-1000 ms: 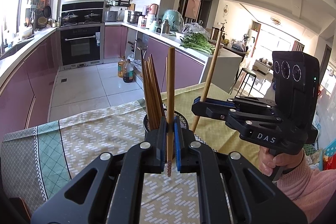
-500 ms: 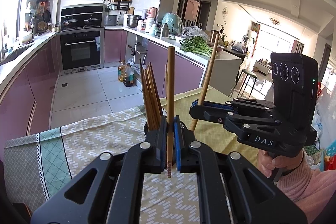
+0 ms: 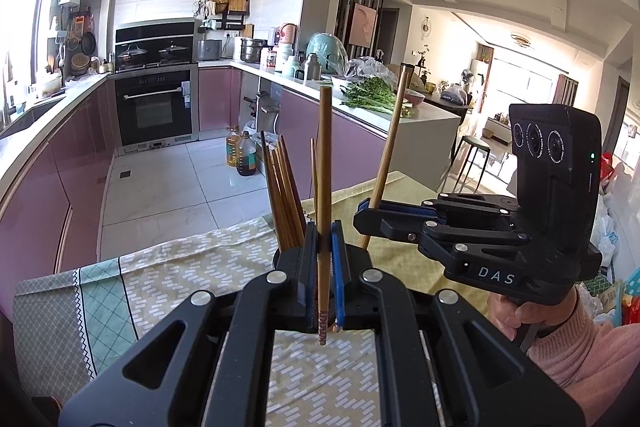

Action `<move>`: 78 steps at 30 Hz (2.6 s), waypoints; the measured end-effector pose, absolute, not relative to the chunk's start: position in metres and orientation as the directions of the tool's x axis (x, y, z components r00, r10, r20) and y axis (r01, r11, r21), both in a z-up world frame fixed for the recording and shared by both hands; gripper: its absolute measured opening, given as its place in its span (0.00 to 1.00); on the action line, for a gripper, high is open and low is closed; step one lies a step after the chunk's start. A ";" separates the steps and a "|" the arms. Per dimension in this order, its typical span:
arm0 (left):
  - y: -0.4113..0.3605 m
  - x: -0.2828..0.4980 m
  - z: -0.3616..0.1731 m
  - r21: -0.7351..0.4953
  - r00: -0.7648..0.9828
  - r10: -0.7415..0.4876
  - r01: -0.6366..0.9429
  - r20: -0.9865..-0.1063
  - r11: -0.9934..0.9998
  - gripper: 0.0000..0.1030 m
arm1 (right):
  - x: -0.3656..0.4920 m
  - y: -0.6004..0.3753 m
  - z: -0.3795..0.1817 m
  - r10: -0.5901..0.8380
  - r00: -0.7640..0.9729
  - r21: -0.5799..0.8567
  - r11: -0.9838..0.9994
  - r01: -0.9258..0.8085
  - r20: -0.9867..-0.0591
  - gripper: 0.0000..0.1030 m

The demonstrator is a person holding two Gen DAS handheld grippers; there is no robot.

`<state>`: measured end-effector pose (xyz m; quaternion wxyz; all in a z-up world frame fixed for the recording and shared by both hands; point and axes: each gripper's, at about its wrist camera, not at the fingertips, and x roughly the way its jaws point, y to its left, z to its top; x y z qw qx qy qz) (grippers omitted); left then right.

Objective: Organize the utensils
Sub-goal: 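Lower the left tool's chopstick over the mesh cup while the right tool lowers its own, then push the left tool's chopstick down into the cup while the right tool inserts its own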

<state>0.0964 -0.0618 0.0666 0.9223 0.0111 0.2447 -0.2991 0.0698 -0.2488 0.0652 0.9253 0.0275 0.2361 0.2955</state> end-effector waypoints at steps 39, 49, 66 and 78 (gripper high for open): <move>-0.073 0.097 0.082 -0.093 0.733 -0.554 0.568 -0.395 0.818 0.07 | 0.070 -0.254 0.082 0.569 0.730 0.186 0.820 -0.542 -0.380 0.06; -0.078 0.099 0.085 -0.081 0.731 -0.561 0.580 -0.388 0.811 0.07 | 0.070 -0.253 0.082 0.562 0.738 0.186 0.825 -0.534 -0.374 0.06; -0.080 0.102 0.085 -0.085 0.742 -0.557 0.570 -0.374 0.817 0.07 | 0.074 -0.248 0.084 0.542 0.755 0.185 0.839 -0.511 -0.370 0.06; -0.081 0.106 0.083 -0.098 0.742 -0.552 0.561 -0.380 0.822 0.07 | 0.079 -0.246 0.081 0.528 0.757 0.186 0.848 -0.497 -0.384 0.06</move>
